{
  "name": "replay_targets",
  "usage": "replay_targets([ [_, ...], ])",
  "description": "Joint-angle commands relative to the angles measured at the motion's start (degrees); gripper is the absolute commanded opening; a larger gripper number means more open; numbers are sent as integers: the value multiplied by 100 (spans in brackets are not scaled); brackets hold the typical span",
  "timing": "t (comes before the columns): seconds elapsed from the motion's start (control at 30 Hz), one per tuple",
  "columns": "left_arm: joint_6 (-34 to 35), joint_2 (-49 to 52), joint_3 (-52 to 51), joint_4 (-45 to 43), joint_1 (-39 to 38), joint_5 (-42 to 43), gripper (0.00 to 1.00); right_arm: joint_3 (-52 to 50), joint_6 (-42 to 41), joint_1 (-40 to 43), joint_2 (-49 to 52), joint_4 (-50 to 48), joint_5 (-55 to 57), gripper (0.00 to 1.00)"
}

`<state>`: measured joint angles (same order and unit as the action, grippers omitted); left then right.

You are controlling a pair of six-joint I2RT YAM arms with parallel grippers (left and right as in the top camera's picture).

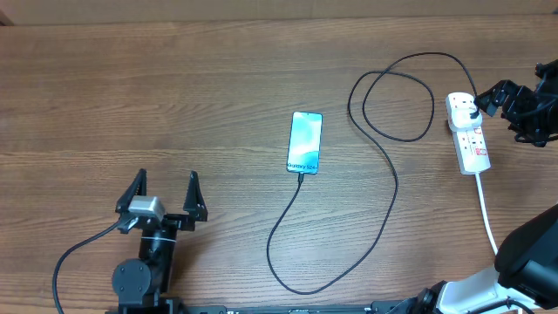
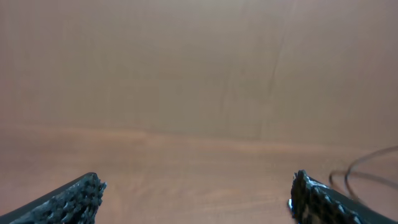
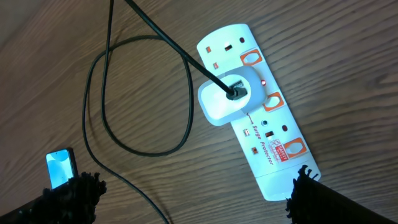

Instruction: Plug charger to phone and switch on socket

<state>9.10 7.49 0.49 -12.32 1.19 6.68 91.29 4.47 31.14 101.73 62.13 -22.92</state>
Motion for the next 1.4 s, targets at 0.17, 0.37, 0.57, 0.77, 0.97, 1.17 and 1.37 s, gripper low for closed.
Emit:
replay_targets([
  [0.17, -127, -444, -22, 1198, 203, -26, 100, 103, -17, 11, -26, -26, 20, 100],
  [0.37, -118, -732, -22, 1639, 413, -96, 100, 103, -17, 11, -26, -26, 20, 100],
  [0.57, -299, -732, -22, 1646, 433, -122, 100, 103, -17, 11, -26, -26, 20, 100],
  [0.77, -791, -732, -22, 1648, 433, -68, 100, 103, -17, 11, -26, -26, 20, 100],
  [0.97, -769, -732, -22, 1635, 479, -72, 100, 103, -17, 11, -26, -26, 20, 100],
  [1.17, -769, -728, -22, 1635, 494, -74, 100, 103, -17, 11, -26, -26, 20, 100],
  [1.37, -769, -728, -22, 1635, 494, -74, 100, 103, -17, 11, -26, -26, 20, 100],
])
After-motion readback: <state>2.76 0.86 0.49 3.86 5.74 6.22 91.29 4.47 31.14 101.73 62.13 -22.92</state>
